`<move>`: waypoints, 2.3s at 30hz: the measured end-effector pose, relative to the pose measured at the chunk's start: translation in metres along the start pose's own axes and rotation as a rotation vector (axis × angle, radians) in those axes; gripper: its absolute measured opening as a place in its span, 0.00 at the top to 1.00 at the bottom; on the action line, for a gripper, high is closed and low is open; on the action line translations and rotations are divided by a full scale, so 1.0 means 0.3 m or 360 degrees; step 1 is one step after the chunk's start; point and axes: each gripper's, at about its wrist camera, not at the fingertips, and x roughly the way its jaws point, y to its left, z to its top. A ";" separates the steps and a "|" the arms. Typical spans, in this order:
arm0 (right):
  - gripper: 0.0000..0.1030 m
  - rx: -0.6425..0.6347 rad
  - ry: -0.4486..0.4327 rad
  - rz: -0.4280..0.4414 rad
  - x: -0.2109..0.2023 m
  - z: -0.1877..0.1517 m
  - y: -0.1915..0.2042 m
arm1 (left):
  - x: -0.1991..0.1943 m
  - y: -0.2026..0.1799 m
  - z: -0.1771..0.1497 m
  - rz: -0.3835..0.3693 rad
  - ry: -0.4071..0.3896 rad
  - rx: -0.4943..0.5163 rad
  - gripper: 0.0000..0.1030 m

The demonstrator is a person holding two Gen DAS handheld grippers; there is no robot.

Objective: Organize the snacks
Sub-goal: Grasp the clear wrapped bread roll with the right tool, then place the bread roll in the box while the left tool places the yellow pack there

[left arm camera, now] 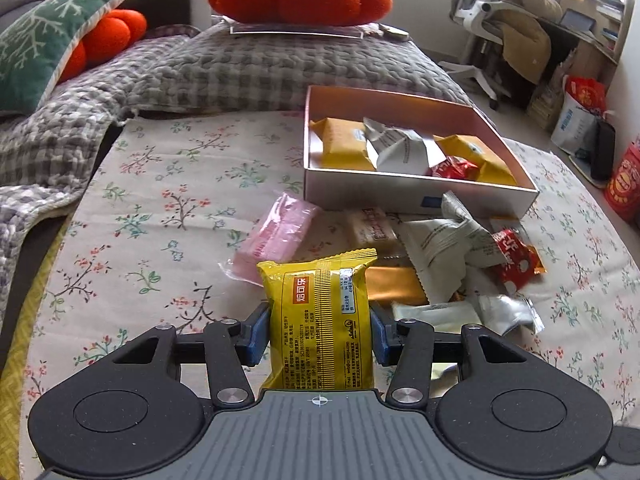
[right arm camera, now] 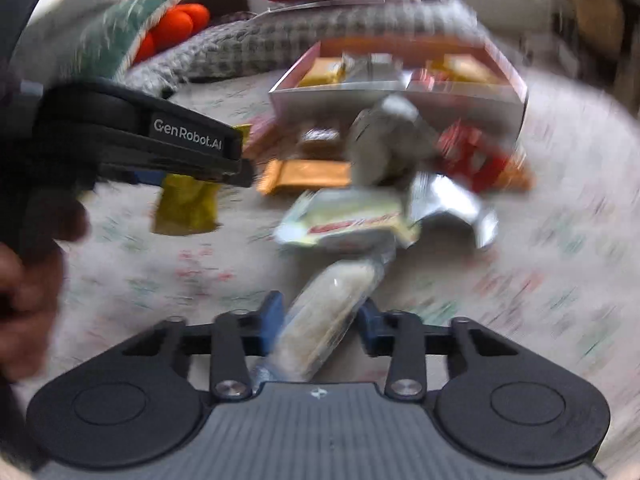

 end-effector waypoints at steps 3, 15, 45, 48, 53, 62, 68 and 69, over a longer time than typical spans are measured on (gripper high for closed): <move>0.83 0.0048 -0.0044 0.0076 -0.024 0.010 -0.012 | -0.007 0.016 0.007 0.0007 -0.0016 -0.0030 0.54; 0.84 0.0209 -0.0149 0.0203 -0.052 0.073 -0.050 | -0.014 0.024 0.010 -0.0012 -0.0026 -0.0061 0.54; 0.83 0.0685 -0.0239 0.0347 0.122 0.539 -0.375 | 0.264 -0.124 0.391 -0.0205 -0.0023 -0.0086 0.54; 0.83 0.0834 -0.0142 0.0433 0.217 0.557 -0.407 | 0.336 -0.136 0.419 -0.0196 0.0005 -0.0086 0.54; 0.84 0.0840 -0.0171 0.0336 0.290 0.594 -0.423 | 0.408 -0.144 0.458 -0.0214 -0.0025 -0.0066 0.55; 0.82 0.0653 -0.0357 0.0146 0.305 0.651 -0.429 | 0.463 -0.155 0.480 -0.0251 -0.0145 -0.0070 0.55; 0.74 0.0689 -0.0398 0.0124 0.241 0.629 -0.462 | 0.359 -0.117 0.465 -0.0338 -0.0248 -0.0101 0.46; 0.74 0.0690 -0.0396 0.0116 0.229 0.627 -0.466 | 0.338 -0.111 0.460 -0.0320 -0.0261 -0.0089 0.46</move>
